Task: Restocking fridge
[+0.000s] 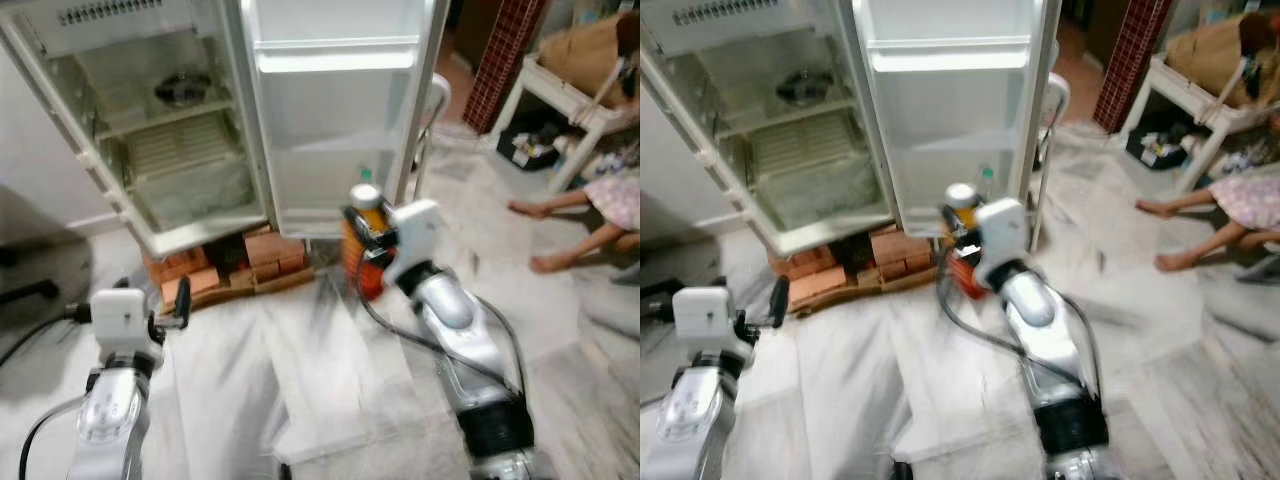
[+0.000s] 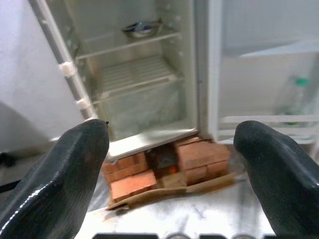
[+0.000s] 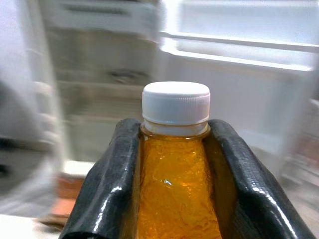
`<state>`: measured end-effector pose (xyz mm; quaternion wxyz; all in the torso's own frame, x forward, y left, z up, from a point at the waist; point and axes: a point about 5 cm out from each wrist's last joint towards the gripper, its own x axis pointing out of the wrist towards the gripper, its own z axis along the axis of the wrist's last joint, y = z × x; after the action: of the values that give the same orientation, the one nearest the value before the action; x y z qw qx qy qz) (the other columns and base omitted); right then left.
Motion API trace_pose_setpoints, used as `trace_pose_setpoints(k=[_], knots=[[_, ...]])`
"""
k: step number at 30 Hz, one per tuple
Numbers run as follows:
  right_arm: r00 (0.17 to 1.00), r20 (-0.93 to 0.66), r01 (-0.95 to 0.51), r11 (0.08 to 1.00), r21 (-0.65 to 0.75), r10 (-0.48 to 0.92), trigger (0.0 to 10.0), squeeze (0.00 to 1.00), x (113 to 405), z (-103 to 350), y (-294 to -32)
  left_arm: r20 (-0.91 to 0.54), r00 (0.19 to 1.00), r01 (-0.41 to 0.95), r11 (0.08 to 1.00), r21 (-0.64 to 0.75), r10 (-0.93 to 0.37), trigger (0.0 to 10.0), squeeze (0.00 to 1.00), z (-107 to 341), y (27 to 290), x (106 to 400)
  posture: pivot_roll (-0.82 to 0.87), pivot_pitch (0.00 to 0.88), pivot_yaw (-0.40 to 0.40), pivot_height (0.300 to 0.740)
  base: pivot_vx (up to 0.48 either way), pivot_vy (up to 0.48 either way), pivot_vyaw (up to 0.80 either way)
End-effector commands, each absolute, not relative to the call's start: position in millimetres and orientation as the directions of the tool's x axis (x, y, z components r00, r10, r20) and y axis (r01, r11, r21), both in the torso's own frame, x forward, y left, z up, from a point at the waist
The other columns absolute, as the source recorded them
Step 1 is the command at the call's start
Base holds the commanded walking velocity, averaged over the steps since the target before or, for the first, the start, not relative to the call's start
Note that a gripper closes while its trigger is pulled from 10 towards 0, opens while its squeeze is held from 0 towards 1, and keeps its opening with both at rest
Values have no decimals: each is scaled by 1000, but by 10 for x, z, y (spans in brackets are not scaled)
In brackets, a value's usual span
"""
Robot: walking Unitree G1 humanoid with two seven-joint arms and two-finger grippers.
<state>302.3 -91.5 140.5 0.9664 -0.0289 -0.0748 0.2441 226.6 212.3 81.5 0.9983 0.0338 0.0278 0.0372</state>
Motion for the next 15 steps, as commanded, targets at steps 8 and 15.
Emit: trace_pose_setpoints(k=[8, 15], knots=[[873, 150, -454, 885, -102, 465, 10000, 0, 3016, 1455, -1008, -41, 998, -45, 997, 70, 48, 10000, 0, 847, 2059, 2279, 17, 99, 22, 740, 480, 0, 711], [876, 145, -452, 887, -90, 461, 10000, 0, 3024, 1447, -1032, -47, 998, -40, 997, 69, 44, 10000, 0, 834, 2041, 2274, 17, 102, 22, 740, 480, 0, 128]])
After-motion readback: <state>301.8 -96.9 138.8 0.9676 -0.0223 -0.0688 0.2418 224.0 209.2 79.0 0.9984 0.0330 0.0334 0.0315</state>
